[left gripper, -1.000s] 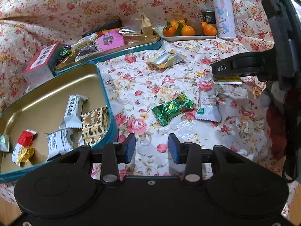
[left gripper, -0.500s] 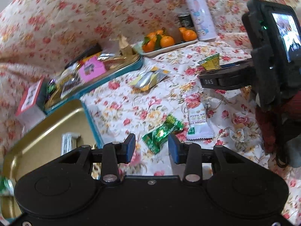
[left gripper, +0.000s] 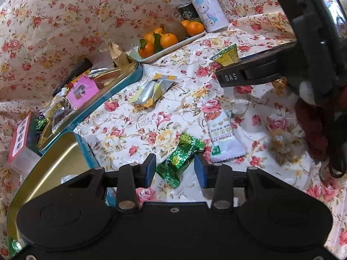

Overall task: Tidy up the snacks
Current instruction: 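Grasp green wrapped candy with left tool while right tool holds yellow packet, then carry green candy toward tray with left tool while right tool carries yellow packet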

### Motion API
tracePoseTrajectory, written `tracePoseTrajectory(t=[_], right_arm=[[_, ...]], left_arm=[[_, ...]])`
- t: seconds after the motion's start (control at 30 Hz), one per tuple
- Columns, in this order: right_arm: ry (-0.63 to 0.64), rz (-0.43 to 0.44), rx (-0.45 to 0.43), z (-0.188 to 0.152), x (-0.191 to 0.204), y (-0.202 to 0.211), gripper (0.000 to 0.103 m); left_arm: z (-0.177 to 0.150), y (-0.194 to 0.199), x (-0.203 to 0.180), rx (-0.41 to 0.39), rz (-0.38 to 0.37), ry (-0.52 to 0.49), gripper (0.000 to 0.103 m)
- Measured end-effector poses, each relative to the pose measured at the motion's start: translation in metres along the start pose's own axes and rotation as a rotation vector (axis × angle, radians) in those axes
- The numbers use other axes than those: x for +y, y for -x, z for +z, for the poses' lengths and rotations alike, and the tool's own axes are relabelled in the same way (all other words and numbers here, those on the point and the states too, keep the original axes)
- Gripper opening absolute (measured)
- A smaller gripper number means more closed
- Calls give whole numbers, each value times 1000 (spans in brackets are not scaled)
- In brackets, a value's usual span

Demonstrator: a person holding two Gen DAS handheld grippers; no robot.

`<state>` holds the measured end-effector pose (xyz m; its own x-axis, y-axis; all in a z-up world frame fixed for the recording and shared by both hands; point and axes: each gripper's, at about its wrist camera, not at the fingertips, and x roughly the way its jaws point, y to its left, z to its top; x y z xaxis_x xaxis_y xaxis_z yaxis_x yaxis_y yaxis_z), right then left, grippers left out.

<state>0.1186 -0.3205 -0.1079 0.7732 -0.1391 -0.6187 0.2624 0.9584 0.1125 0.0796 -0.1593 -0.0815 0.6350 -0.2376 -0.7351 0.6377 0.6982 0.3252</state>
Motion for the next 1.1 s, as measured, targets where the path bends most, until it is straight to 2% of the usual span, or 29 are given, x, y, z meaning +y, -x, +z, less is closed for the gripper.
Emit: tracePoseTrajectory(t=[0.23,0.67,0.7,0.77,0.8,1.1], right_arm=[[-25,10,-4,-1,-3,1,43],[-60,16,-11,-3,-4,3,43],[-61,17,-12,-3,-4,3,43],[-64,18,-13,-3,-5,3,43],[-66,20,-13,-3,-5,3,43],[-100,33,-20,-4,-9,4,43]], left_arm=[[7,-7,2,-7,-21,-3,49],[8,-16,26,25,-118,183,49],[8,-17,28,29,-126,201,48],[7,-17,32,36,-166,239,39],[7,-17,34,39,-183,258,27],[6,6,48,19,-163,364,25]])
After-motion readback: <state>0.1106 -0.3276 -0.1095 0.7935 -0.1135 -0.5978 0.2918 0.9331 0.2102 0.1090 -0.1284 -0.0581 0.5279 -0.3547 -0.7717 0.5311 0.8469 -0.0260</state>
